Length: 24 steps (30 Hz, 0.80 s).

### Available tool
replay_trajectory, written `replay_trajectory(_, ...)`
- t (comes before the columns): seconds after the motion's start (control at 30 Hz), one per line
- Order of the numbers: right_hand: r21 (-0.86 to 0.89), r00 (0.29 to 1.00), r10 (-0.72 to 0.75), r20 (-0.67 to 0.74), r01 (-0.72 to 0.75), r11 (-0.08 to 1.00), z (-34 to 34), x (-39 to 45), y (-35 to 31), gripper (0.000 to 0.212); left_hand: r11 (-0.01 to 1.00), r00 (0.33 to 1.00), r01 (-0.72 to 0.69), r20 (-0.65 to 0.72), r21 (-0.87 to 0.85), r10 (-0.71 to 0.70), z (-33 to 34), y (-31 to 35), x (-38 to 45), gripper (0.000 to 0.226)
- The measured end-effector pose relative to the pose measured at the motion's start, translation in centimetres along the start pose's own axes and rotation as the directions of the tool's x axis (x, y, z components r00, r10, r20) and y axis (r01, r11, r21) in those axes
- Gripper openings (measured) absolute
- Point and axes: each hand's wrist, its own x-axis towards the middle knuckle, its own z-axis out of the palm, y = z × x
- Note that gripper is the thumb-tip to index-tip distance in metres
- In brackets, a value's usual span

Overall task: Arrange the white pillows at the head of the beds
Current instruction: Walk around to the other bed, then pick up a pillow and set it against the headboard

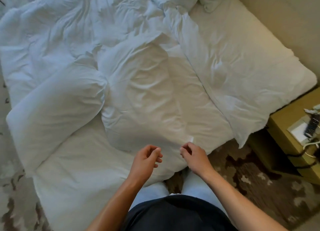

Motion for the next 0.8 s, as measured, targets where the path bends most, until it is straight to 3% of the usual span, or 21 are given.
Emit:
replay_trajectory(0.1,-0.098,0.998,-0.060,0.022,0.062,0.993,-1.4,6.6,-0.8,0.010,0.997,0.996,0.050,-0.074,0.057,-0.046,1.5,2.5,3.4,0.016)
replay_trajectory(0.2,-0.174,0.997,-0.056,0.057,0.065,0.983,-1.9,12.5,-1.5,0.047,0.987,0.986,0.074,-0.157,0.143,-0.051,3.0,4.9,8.0,0.019)
replay_trajectory(0.33,-0.166,0.980,0.094,0.176,-0.065,0.984,-2.1,18.0,-1.7,0.094,0.925,0.975,0.121,-0.218,0.361,-0.043,4.6,6.9,13.8,0.040)
replay_trajectory(0.43,-0.084,0.953,0.175,0.247,-0.159,0.984,-2.0,20.3,-1.6,0.107,0.871,0.969,0.199,-0.225,0.449,-0.105,5.0,7.3,16.3,0.050)
replay_trajectory(0.6,0.007,0.933,0.212,0.290,-0.224,0.975,-2.2,22.3,-0.3,0.091,0.827,0.964,0.246,-0.212,0.506,-0.158,5.0,6.8,17.7,0.051)
replay_trajectory(0.7,0.022,0.927,0.226,0.298,-0.244,0.970,-2.0,22.7,0.1,0.060,0.819,0.971,0.225,-0.186,0.528,-0.148,5.0,6.3,18.0,0.051)
replay_trajectory(0.8,0.068,0.966,0.174,0.190,-0.190,0.979,-2.2,22.2,-0.5,0.030,0.816,0.981,0.190,-0.144,0.546,-0.131,4.5,6.0,18.0,0.049)
